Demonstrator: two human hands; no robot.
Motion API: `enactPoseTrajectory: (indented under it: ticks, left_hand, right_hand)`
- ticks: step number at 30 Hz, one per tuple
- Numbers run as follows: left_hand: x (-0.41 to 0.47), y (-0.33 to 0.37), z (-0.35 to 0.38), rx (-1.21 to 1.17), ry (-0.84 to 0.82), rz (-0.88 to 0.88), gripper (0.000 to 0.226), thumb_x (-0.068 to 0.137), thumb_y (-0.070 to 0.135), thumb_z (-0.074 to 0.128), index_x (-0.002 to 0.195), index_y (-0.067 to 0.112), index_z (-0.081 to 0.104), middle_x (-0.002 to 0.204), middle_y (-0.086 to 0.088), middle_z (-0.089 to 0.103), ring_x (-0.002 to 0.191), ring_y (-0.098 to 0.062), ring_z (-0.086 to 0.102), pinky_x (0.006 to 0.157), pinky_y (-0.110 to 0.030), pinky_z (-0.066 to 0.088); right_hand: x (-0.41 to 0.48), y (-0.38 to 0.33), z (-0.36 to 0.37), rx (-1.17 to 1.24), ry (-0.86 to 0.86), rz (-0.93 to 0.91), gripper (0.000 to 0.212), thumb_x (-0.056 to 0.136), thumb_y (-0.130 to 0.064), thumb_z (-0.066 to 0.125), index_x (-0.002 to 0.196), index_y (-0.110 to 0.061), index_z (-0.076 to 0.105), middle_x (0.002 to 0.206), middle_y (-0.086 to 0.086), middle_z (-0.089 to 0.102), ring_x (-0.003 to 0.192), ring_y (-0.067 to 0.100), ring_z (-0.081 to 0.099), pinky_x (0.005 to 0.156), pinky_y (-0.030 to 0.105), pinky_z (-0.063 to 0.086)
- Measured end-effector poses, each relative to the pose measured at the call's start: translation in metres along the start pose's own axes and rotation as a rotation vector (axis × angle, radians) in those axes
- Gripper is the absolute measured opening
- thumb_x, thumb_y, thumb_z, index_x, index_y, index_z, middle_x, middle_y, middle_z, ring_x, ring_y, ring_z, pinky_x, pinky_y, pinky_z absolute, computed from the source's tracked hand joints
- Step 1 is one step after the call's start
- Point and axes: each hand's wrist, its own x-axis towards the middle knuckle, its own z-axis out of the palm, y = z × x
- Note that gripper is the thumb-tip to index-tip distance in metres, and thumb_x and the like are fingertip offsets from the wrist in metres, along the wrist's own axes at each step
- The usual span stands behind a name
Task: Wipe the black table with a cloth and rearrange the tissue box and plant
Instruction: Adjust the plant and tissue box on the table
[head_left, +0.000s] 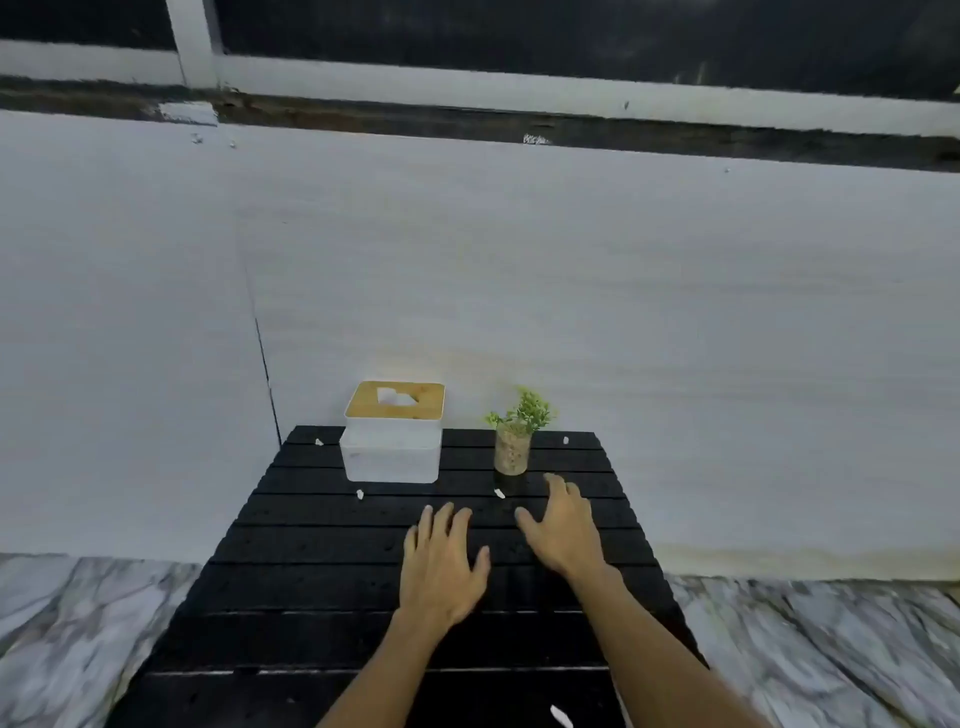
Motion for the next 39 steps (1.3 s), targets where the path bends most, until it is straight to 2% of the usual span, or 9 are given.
enactPoseTrajectory:
  ticks: [3, 7, 11, 19, 23, 27, 32, 36, 39]
  left_hand:
    - [0.031, -0.01, 0.019, 0.015, 0.013, 0.002, 0.06, 0.095, 0.054, 0.033, 0.146, 0.024, 0.034, 0.158, -0.003, 0.028, 0.149, -0.027, 0.013, 0.119, -0.042, 0.015]
    - [0.046, -0.015, 0.043, 0.011, 0.053, 0.019, 0.064, 0.091, 0.056, 0.022, 0.139, 0.021, 0.047, 0.153, -0.006, 0.038, 0.145, -0.029, 0.025, 0.118, -0.044, 0.018]
    - [0.053, -0.02, 0.054, 0.026, 0.124, 0.038, 0.054, 0.092, 0.053, 0.031, 0.13, 0.022, 0.056, 0.145, -0.006, 0.049, 0.138, -0.029, 0.038, 0.115, -0.046, 0.028]
    - [0.055, -0.023, 0.061, 0.041, 0.132, 0.04, 0.058, 0.093, 0.055, 0.026, 0.134, 0.024, 0.053, 0.149, -0.004, 0.045, 0.141, -0.027, 0.035, 0.117, -0.044, 0.023]
    - [0.055, -0.024, 0.06, 0.029, 0.14, 0.047, 0.059, 0.094, 0.056, 0.024, 0.136, 0.024, 0.051, 0.151, -0.003, 0.042, 0.143, -0.026, 0.031, 0.118, -0.043, 0.019]
    - [0.054, -0.022, 0.058, 0.016, 0.127, 0.048, 0.063, 0.093, 0.057, 0.02, 0.14, 0.025, 0.046, 0.154, -0.002, 0.036, 0.146, -0.025, 0.023, 0.119, -0.041, 0.012]
    - [0.052, -0.02, 0.056, 0.002, 0.116, 0.046, 0.064, 0.093, 0.058, 0.017, 0.144, 0.027, 0.039, 0.158, 0.0, 0.028, 0.148, -0.023, 0.015, 0.12, -0.038, 0.004]
    - [0.052, -0.019, 0.055, -0.012, 0.117, 0.045, 0.066, 0.092, 0.059, 0.014, 0.144, 0.027, 0.039, 0.158, 0.0, 0.028, 0.148, -0.023, 0.014, 0.12, -0.038, 0.005]
    - [0.052, -0.019, 0.055, -0.007, 0.114, 0.041, 0.066, 0.092, 0.059, 0.014, 0.145, 0.027, 0.038, 0.159, 0.0, 0.026, 0.149, -0.022, 0.013, 0.12, -0.038, 0.003]
  right_hand:
    - [0.038, -0.002, 0.018, 0.061, 0.032, 0.036, 0.08, 0.088, -0.048, 0.066, 0.15, -0.011, 0.034, 0.149, 0.014, 0.043, 0.135, 0.037, 0.041, 0.105, 0.047, 0.042]
    - [0.08, -0.008, 0.042, 0.144, 0.054, 0.129, 0.092, 0.081, -0.053, 0.071, 0.152, -0.012, 0.03, 0.149, 0.013, 0.04, 0.136, 0.037, 0.037, 0.107, 0.046, 0.039]
    - [0.107, -0.015, 0.06, 0.18, 0.15, 0.158, 0.096, 0.075, -0.057, 0.075, 0.148, -0.01, 0.034, 0.143, 0.014, 0.046, 0.13, 0.037, 0.041, 0.104, 0.048, 0.042]
    - [0.128, -0.01, 0.069, 0.225, 0.244, 0.149, 0.068, 0.074, -0.048, 0.074, 0.124, -0.013, 0.046, 0.12, 0.008, 0.057, 0.111, 0.03, 0.052, 0.088, 0.046, 0.049]
    - [0.126, 0.002, 0.062, 0.298, 0.278, 0.152, 0.068, 0.071, -0.052, 0.076, 0.121, -0.015, 0.047, 0.113, 0.005, 0.055, 0.106, 0.027, 0.054, 0.08, 0.041, 0.049]
    - [0.129, 0.025, 0.044, 0.326, 0.327, 0.168, 0.067, 0.072, -0.051, 0.077, 0.119, -0.013, 0.047, 0.112, 0.007, 0.055, 0.105, 0.028, 0.054, 0.076, 0.036, 0.042]
    - [0.14, 0.046, 0.023, 0.319, 0.359, 0.191, 0.069, 0.068, -0.05, 0.079, 0.117, -0.013, 0.048, 0.11, 0.007, 0.056, 0.101, 0.03, 0.057, 0.079, 0.044, 0.053]
    - [0.146, 0.056, 0.018, 0.301, 0.349, 0.202, 0.07, 0.064, -0.053, 0.078, 0.114, -0.014, 0.047, 0.106, 0.008, 0.058, 0.098, 0.03, 0.059, 0.078, 0.046, 0.055]
    - [0.147, 0.06, 0.019, 0.3, 0.326, 0.206, 0.07, 0.063, -0.048, 0.08, 0.113, -0.013, 0.048, 0.105, 0.009, 0.059, 0.096, 0.031, 0.061, 0.075, 0.044, 0.054]
